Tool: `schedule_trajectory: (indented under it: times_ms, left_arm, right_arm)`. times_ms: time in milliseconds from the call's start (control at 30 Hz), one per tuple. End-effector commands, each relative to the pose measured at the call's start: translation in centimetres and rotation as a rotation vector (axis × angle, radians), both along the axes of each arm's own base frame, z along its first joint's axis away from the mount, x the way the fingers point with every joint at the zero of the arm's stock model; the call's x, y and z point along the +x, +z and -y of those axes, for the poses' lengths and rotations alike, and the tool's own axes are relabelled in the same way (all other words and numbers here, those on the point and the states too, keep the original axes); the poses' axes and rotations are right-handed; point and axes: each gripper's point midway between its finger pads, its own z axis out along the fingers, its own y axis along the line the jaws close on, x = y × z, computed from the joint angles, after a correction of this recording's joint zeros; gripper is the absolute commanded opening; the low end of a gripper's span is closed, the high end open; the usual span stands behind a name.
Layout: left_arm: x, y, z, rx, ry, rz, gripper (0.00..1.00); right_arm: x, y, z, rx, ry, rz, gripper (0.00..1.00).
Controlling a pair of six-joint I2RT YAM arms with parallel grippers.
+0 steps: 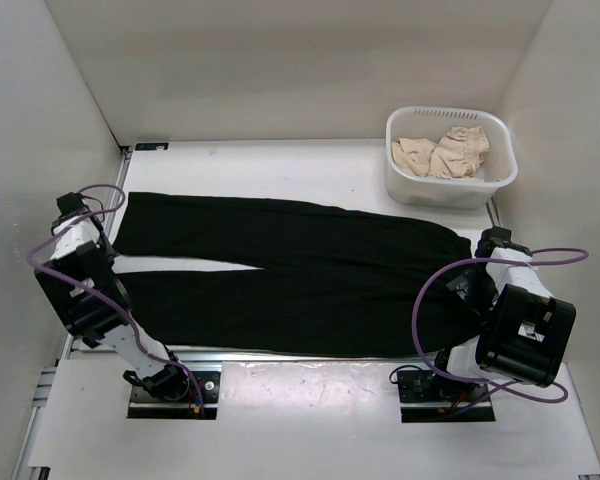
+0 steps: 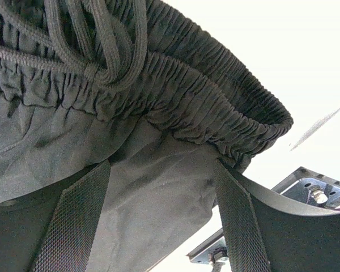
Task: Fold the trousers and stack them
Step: Flatten the trousers out
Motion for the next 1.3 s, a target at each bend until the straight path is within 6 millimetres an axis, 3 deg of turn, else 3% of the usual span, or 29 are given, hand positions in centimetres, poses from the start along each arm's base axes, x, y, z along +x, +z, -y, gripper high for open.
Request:
schedule_trajectory:
  times_ms: [0, 233, 400, 433, 533, 633, 767, 900, 1000, 1167, 1267]
  left_arm:
    - [0.7, 5.9, -1.2, 0.14, 0.017, 0.115, 0.14]
    - [-1.7, 3.6, -0.3, 0.113, 0.027, 0.014, 0.14]
    - [-0.6, 8.1, -1.0, 0.188, 0.032, 0.107, 0.14]
    - [-0.1, 9.9, -1.3, 0.21, 0.034, 0.145, 0.14]
    - [-0.2, 11.9, -1.5, 0.233, 0.041, 0.162, 0.14]
    - [-0.4, 11.9, -1.3, 0.242, 0.041, 0.145, 0.14]
    - [-2.1, 9.5, -0.6, 0.217, 0.042, 0.078, 0.15]
    - [-2.2, 6.0, -0.5, 0.177, 0.036, 0.008, 0.32]
    - [-0.6, 4.5, -1.1, 0.16, 0.028, 0.012, 0.35]
    - [1.8, 2.3, -2.5, 0.137, 0.025, -0.028, 0.54]
    - [2.6, 3.3, -3.0, 0.153, 0.027, -0.001, 0.59]
  right_arm:
    - [0.1, 0.1, 0.4, -0.025, 0.014, -0.001, 0.78]
    - [0.5, -0.2, 0.4, -0.017, 0.024, 0.003, 0.78]
    - [0.1, -0.4, 0.6, -0.031, 0.032, -0.014, 0.78]
    - [0.1, -0.4, 0.6, -0.031, 0.032, -0.014, 0.78]
    - [-0.6, -0.8, 0.6, -0.033, 0.031, -0.036, 0.78]
    - [-1.0, -1.1, 0.4, -0.027, 0.032, -0.053, 0.78]
    - [-1.7, -1.6, 0.7, -0.041, 0.031, -0.088, 0.79]
    - [-1.6, -1.5, 1.1, -0.06, 0.041, -0.097, 0.81]
    - [-1.0, -0.7, 2.0, -0.096, 0.06, -0.092, 0.84]
    - [-0.5, 0.4, 3.0, -0.134, 0.056, -0.092, 0.86]
    - [-0.4, 1.5, 3.0, -0.141, 0.055, -0.073, 0.86]
